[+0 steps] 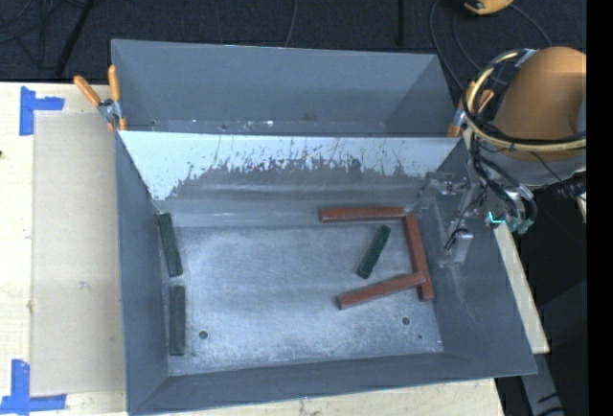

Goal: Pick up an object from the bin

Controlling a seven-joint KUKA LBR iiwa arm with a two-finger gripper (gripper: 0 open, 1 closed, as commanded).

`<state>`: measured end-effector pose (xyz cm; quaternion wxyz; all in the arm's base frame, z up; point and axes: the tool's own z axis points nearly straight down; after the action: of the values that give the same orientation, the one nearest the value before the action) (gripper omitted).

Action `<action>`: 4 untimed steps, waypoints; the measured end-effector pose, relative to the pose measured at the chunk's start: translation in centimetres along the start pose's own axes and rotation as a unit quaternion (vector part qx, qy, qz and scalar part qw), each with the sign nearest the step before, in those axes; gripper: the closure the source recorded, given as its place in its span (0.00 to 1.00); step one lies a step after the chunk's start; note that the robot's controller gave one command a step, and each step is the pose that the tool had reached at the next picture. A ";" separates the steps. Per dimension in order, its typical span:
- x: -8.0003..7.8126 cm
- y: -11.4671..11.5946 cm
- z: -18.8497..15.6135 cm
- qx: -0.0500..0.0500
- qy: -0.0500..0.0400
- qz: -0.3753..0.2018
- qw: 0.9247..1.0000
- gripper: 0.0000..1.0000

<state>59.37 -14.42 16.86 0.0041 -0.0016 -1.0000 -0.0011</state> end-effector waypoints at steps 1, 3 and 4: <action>-0.2 0.0 -0.5 0.001 -0.004 -0.001 1.000 0.00; 1.4 7.3 7.5 0.000 -0.003 -0.016 1.000 0.00; 11.3 14.2 10.0 0.001 -0.002 0.047 0.999 1.00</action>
Offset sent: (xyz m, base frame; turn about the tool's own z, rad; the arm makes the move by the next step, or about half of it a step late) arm -0.0489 0.0701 -0.0605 -0.0704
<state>48.06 -0.17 6.95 0.0019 -0.0484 -0.9988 -0.0004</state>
